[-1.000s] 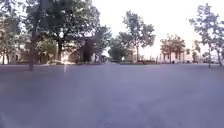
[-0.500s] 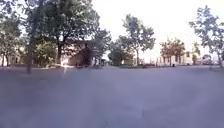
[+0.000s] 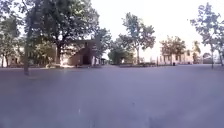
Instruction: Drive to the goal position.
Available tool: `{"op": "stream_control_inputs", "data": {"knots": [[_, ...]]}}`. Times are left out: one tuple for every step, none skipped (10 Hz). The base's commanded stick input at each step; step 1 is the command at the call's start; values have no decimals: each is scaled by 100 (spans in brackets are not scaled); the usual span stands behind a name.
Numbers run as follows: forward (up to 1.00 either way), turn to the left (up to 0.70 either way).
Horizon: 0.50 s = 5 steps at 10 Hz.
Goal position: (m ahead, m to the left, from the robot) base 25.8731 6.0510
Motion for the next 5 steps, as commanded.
{"op": "stream_control_inputs", "data": {"knots": [[50, 0], [50, 0], [50, 0], [50, 0], [50, 0]]}}
